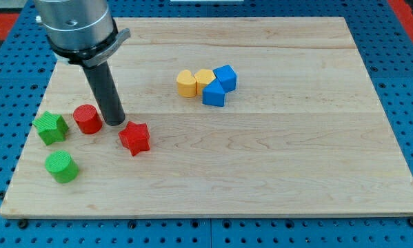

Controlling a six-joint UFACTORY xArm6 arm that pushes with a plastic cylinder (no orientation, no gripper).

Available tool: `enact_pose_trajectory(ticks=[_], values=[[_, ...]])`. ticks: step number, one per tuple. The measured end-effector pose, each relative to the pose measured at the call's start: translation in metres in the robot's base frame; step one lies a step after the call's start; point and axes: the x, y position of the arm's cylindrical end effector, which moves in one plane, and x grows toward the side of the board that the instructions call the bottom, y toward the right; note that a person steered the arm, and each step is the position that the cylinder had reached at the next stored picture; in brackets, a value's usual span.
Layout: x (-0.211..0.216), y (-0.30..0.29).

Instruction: Push the green star into the red star

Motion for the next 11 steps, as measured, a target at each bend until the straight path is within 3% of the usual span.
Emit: enact_pose_trajectory(ticks=[1,2,3,5,6,7,8,10,11], values=[[-0.061,-0.006],[-0.091,-0.095],[-0.055,-0.149],[-0.042,-0.15],[0.038,-0.148],[0.028,-0.147],[0.013,-0.078],[0.021,0.042],[0.021,0.026]])
